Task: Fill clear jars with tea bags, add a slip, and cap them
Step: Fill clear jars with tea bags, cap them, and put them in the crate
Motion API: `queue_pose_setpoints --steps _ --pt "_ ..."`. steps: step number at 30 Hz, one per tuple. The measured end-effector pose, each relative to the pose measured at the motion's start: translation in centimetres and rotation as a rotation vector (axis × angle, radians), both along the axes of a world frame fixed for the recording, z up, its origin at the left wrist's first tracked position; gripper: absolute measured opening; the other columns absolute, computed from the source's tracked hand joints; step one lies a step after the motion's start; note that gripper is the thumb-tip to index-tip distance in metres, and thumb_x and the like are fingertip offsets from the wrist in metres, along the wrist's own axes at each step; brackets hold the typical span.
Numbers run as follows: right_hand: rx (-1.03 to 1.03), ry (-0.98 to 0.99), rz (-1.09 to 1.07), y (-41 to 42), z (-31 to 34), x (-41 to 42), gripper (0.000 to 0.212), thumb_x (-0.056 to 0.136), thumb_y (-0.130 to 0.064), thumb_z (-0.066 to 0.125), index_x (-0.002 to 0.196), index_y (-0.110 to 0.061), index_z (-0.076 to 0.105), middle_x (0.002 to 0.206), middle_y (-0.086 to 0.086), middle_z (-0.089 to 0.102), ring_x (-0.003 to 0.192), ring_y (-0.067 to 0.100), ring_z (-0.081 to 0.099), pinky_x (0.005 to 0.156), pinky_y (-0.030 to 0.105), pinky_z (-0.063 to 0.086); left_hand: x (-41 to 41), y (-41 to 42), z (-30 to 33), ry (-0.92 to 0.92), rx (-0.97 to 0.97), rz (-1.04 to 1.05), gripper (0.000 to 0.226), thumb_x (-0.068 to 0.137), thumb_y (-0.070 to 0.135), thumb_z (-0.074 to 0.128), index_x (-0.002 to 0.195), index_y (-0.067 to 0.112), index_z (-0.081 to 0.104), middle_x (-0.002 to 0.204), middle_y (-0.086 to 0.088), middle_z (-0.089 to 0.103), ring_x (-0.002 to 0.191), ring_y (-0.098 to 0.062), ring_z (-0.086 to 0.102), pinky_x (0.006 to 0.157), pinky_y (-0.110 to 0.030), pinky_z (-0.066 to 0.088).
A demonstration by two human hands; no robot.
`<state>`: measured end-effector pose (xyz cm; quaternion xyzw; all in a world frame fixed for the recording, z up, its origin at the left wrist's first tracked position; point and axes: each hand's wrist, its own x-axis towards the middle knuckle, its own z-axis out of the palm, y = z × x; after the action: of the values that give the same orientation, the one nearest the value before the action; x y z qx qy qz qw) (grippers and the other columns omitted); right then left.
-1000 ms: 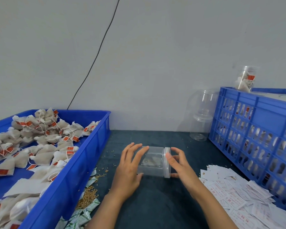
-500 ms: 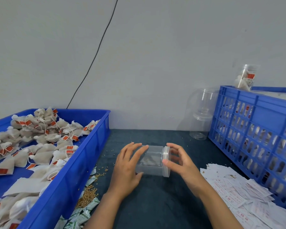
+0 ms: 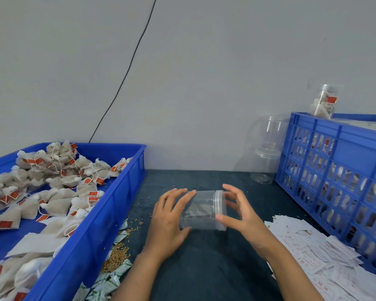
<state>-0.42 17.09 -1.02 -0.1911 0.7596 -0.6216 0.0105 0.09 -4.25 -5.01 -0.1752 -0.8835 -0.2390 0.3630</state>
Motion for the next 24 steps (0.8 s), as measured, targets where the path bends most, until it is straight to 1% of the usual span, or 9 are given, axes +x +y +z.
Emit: queue_pose_setpoints --steps 2,5,7,9,13,15,19,22,24 --pt "-0.012 0.001 0.025 -0.1 0.1 0.1 0.07 0.084 -0.029 0.07 0.138 -0.042 0.028 0.132 -0.019 0.04 0.122 -0.008 0.042 0.088 0.014 0.046 0.0 0.1 0.0 0.006 -0.007 0.005 0.093 0.06 0.015 0.083 0.143 0.031 0.043 0.14 0.009 0.045 0.133 -0.017 0.037 0.109 -0.038 0.035" --pt "-0.06 -0.113 -0.059 -0.9 0.2 0.1 0.069 0.078 -0.057 0.052 0.139 -0.037 0.027 0.131 -0.007 0.043 0.116 0.003 0.051 0.087 0.024 0.05 0.0 0.2 0.0 0.013 -0.055 0.016 0.097 0.06 0.015 0.083 0.144 0.034 0.038 0.142 0.009 0.043 0.135 -0.016 0.033 0.11 -0.035 0.032" --pt "-0.047 -0.146 -0.076 -1.1 0.1 0.2 0.058 0.086 -0.052 0.051 0.137 -0.032 0.032 0.124 -0.002 0.05 0.107 0.005 0.057 0.072 0.02 0.054 0.1 0.2 0.0 0.015 -0.065 0.023 0.098 0.06 0.014 0.083 0.144 0.033 0.038 0.142 0.009 0.043 0.136 -0.016 0.033 0.11 -0.034 0.03" --pt "-0.057 -0.13 -0.067 -0.7 0.1 0.2 0.051 0.088 -0.037 0.063 0.133 -0.034 0.038 0.124 -0.004 0.052 0.107 0.005 0.059 0.073 0.021 0.054 0.1 0.1 0.1 0.011 -0.057 0.028 0.097 0.06 0.015 0.083 0.144 0.034 0.038 0.141 0.008 0.043 0.135 -0.016 0.034 0.109 -0.034 0.03" --pt "-0.014 -0.021 -0.002 0.0 0.4 0.2 0.079 0.075 -0.04 0.079 0.136 -0.044 0.03 0.129 -0.021 0.042 0.119 -0.006 0.045 0.081 0.015 0.047 0.2 0.2 0.4 0.014 -0.04 0.037 0.094 0.06 0.02 0.082 0.144 0.033 0.04 0.14 0.009 0.045 0.133 -0.015 0.036 0.107 -0.033 0.03" --pt "-0.09 -0.086 -0.035 -0.4 0.7 0.4 0.069 0.076 -0.054 0.062 0.136 -0.041 0.031 0.13 -0.017 0.043 0.116 -0.004 0.048 0.086 0.021 0.049 0.3 0.3 0.4 0.02 -0.058 0.033 0.095 0.06 0.02 0.083 0.144 0.032 0.04 0.14 0.009 0.044 0.133 -0.015 0.036 0.107 -0.032 0.03" --pt "-0.076 -0.16 -0.105 -0.8 0.8 0.6 0.053 0.083 -0.062 0.034 0.127 -0.033 0.041 0.118 -0.008 0.055 0.102 0.013 0.062 0.074 0.032 0.058 0.4 0.3 0.4 0.016 -0.081 0.028 0.097 0.059 0.021 0.084 0.144 0.034 0.038 0.14 0.008 0.045 0.133 -0.016 0.036 0.108 -0.033 0.028" --pt "-0.043 -0.174 -0.085 -0.4 0.8 0.6 0.03 0.095 -0.045 0.046 0.122 -0.034 0.046 0.119 -0.001 0.058 0.101 0.017 0.064 0.08 0.039 0.059 0.3 0.2 0.4 0.009 -0.087 0.038 0.1 0.059 0.02 0.086 0.144 0.036 0.036 0.141 0.008 0.045 0.133 -0.017 0.036 0.108 -0.033 0.028" --pt "-0.087 -0.166 -0.022 0.0 1.0 0.4 0.035 0.094 -0.027 0.056 0.126 -0.038 0.047 0.124 -0.004 0.056 0.105 0.01 0.063 0.081 0.034 0.058 0.3 0.1 0.3 0.007 -0.079 0.05 0.101 0.059 0.02 0.087 0.144 0.037 0.035 0.141 0.008 0.044 0.134 -0.016 0.036 0.109 -0.033 0.028"
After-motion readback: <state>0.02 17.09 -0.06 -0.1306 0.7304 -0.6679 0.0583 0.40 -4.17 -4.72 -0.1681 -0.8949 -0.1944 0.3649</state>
